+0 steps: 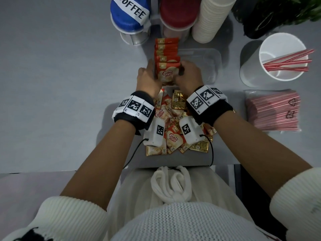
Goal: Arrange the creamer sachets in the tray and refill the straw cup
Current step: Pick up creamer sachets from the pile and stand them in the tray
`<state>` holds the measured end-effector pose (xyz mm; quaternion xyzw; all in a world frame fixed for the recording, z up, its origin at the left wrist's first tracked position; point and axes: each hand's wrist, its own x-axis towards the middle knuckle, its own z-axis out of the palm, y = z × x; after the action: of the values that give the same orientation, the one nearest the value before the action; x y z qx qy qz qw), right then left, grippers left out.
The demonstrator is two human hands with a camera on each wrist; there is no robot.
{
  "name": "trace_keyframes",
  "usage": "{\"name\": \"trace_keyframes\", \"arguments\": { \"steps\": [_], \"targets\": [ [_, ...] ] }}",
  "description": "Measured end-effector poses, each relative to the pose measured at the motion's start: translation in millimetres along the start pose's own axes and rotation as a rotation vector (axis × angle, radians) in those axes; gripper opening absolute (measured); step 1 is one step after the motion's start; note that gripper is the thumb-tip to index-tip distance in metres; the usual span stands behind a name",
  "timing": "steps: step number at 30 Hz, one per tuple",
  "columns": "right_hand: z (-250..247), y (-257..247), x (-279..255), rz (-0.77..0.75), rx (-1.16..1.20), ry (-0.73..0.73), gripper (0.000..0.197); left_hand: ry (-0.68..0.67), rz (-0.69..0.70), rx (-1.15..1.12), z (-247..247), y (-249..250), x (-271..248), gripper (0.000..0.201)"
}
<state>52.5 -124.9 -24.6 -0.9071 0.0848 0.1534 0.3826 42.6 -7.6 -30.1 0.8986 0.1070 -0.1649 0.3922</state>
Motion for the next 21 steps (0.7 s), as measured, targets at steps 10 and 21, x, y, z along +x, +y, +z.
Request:
{"name": "trace_keyframes", "arguments": {
  "steps": [10, 21],
  "targets": [
    [3, -20, -13, 0.158, 0.305, -0.127, 0.054, -0.086, 0.043, 0.013, 4, -3, 3, 0.068],
    [1, -24, -12, 0.086, 0.24, -0.2, 0.074, -0.034, -0.031, -0.075, 6, 5, -7, 0.065]
  ]
}}
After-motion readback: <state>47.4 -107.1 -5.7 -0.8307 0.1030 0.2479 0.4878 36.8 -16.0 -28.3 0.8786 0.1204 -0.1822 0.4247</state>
